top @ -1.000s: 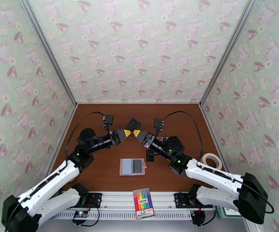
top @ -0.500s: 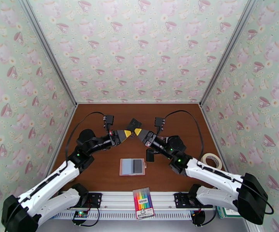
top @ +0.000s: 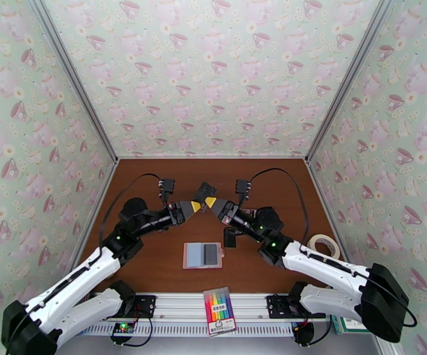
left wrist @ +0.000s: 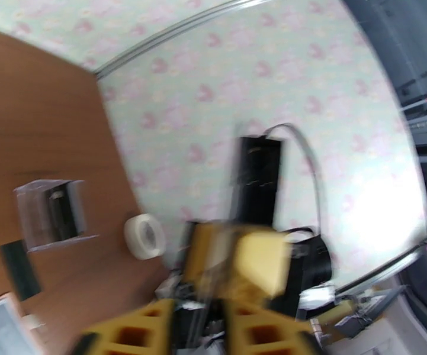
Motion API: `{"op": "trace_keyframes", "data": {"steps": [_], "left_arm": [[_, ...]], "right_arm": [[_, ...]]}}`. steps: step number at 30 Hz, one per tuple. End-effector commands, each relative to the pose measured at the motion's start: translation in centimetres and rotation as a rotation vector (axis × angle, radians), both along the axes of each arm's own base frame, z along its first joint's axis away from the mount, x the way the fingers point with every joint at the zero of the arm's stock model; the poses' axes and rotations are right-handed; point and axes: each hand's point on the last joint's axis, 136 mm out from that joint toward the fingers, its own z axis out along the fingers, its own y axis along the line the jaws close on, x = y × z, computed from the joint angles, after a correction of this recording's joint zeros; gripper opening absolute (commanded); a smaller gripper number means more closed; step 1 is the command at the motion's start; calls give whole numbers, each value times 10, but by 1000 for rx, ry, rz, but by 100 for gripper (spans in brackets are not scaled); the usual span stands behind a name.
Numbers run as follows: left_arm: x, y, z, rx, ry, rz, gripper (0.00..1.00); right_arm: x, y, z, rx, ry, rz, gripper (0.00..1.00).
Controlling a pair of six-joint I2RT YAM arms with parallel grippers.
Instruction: Put the credit cards into the card holder
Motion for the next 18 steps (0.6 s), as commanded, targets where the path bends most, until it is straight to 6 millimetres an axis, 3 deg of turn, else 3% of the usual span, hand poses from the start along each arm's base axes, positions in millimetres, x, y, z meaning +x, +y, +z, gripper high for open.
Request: {"op": "trace_keyframes", "data": {"steps": [1, 4, 9, 13, 18], "left_arm": [[1, 44, -62, 311, 126, 164, 61], [-6, 71, -110, 416, 264, 208, 61], [-30, 65, -169, 407, 372, 101, 50], [-45, 65, -195, 444, 397, 63, 46], [-55, 61, -215, 478, 426, 27, 42]], "right_arm": [[5, -26, -24, -85, 47, -73, 0], [-1, -40, -64, -271, 110, -105, 0], [-21, -25, -127, -392, 246, 44, 0], [-42, -6, -186, -526, 342, 132, 0], [-55, 3, -230, -618, 429, 161, 0]]}}
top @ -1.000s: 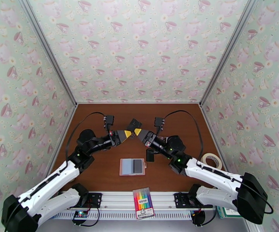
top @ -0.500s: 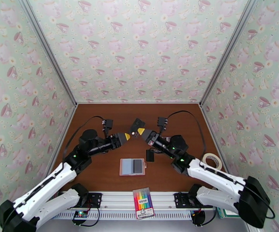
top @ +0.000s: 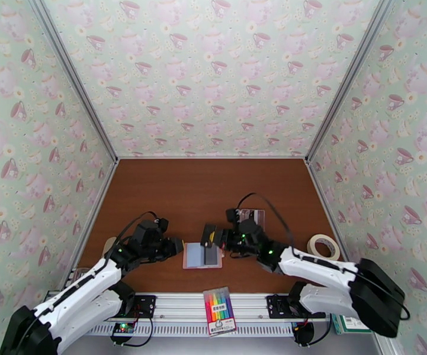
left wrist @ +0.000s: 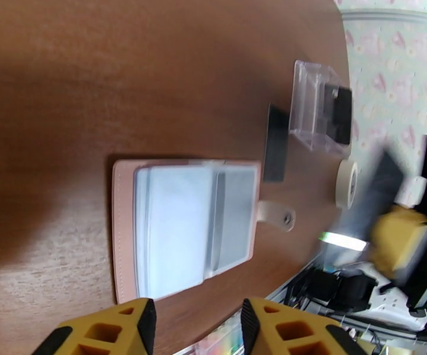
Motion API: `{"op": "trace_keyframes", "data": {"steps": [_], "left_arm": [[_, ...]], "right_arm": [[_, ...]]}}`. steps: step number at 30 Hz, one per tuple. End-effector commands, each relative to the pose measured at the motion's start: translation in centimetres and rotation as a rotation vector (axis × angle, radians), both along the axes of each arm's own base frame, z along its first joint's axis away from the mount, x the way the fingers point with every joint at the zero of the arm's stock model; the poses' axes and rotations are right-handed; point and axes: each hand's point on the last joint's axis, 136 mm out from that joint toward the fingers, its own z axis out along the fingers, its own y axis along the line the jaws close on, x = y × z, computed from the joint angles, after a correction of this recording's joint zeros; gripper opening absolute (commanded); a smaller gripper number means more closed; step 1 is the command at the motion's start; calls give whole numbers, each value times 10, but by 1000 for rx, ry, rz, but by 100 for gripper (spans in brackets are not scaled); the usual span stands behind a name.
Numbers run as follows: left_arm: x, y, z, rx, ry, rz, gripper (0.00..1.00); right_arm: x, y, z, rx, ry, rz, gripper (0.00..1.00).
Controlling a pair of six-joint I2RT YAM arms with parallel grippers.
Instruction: Put the credit cards into the card holder
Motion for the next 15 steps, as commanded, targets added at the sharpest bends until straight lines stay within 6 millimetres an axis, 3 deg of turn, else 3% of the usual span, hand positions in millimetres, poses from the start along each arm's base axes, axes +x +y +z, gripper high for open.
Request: {"op": "trace_keyframes", "data": {"steps": [1, 15], "left_arm": [[-6, -5, -8, 0, 0, -44, 41], [-13, -12, -43, 106, 59, -91, 33]], "right_arm": [[-7, 3, -17, -34, 46, 20, 0], [-13, 14, -41, -65, 126, 65, 0]]}}
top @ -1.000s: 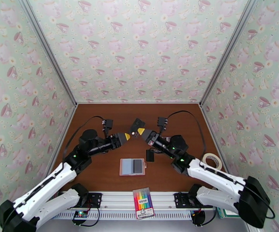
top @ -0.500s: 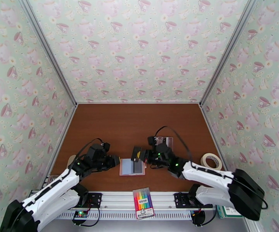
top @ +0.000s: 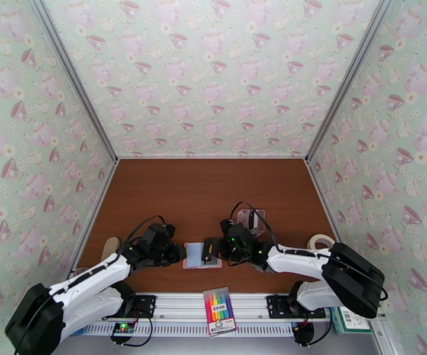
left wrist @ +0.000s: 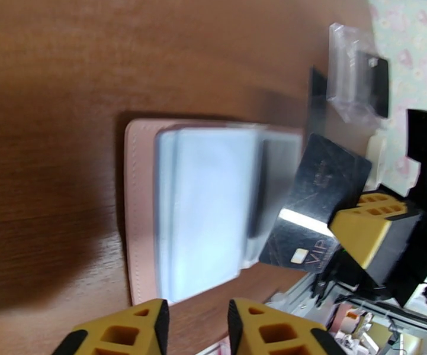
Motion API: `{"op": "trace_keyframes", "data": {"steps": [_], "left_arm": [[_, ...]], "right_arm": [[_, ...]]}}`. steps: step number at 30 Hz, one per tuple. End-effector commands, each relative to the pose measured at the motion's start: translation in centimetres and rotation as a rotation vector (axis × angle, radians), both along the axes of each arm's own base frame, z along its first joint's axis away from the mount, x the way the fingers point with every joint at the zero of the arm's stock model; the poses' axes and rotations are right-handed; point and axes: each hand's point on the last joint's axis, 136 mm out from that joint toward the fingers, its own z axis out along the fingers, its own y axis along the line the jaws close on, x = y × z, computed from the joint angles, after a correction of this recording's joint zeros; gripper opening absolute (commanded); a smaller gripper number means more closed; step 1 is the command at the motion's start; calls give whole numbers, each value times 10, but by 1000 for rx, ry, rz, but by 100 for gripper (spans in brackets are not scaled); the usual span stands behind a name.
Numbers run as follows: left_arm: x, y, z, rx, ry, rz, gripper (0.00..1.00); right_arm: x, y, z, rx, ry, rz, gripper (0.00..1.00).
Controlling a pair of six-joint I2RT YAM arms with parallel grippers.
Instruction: Put the credit cards into the card holder
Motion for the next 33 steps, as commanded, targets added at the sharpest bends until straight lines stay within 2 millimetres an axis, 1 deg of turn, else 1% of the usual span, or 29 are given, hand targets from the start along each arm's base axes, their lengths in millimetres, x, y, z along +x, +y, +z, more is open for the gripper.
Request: {"op": "trace_keyframes", "data": {"steps": [1, 6, 10, 13, 15, 20, 23, 33], "left_arm": [[5, -1, -2, 31, -37, -14, 32], [6, -2, -4, 34, -40, -17, 28], [5, -5, -9, 48, -25, -22, 24], [6, -5, -12, 67, -22, -21, 22], [7, -4, -15, 81, -17, -21, 21], [8, -3, -24, 116, 1, -16, 17], [7, 0, -29, 142, 16, -12, 15], [7, 3, -37, 177, 38, -8, 12]], "right_arm": [[1, 12, 11, 45, 3, 20, 0], [-1, 17, 5, 41, 27, 38, 0], [0, 21, 6, 48, 31, 42, 0], [2, 20, 8, 44, 23, 38, 0], [2, 19, 5, 35, 27, 36, 0], [8, 6, -1, 8, 12, -11, 0], [11, 3, -3, 7, 15, -21, 0], [23, -10, 0, 2, -3, -68, 0]]}}
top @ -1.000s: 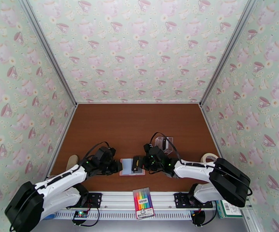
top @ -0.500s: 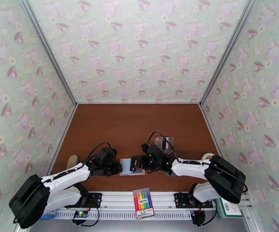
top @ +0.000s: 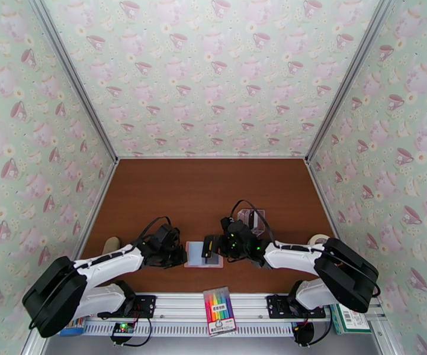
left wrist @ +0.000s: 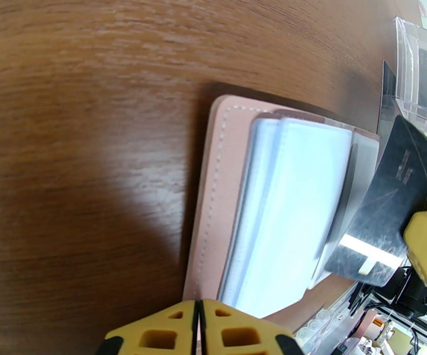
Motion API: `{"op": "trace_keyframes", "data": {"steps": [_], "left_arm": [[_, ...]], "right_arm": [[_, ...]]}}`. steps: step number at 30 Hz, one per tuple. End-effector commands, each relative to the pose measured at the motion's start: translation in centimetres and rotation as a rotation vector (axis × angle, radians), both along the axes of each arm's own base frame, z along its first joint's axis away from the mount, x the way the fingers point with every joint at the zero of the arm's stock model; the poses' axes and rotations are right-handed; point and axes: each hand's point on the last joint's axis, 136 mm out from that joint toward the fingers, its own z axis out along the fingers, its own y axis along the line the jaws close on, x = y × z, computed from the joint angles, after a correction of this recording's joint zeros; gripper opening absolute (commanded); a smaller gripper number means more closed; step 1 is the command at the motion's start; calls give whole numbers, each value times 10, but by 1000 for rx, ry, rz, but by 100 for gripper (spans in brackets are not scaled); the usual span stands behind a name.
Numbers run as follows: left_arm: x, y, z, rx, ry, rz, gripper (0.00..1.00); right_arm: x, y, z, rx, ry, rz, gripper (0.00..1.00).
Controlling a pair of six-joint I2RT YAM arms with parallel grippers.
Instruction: Put the credit cards into the card holder
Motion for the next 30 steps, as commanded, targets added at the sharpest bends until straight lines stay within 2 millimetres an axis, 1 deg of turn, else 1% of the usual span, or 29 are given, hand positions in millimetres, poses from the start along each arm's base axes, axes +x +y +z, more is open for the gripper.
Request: {"op": "trace_keyframes", "data": {"steps": [1, 8, 17, 22, 30], "left_arm": [[4, 4, -4, 42, -16, 2, 12], [3, 4, -6, 38, -13, 6, 12], [3, 2, -6, 38, -14, 4, 12], [3, 0, -8, 42, -12, 1, 12], [2, -1, -10, 47, -11, -6, 12]], "right_arm": [[3, -5, 2, -7, -16, -13, 0], [2, -9, -11, -31, 0, -19, 0], [1, -9, -15, -39, 3, -14, 0], [-2, -7, -20, -36, 24, -4, 0], [-7, -6, -23, -33, 36, 9, 0]]}}
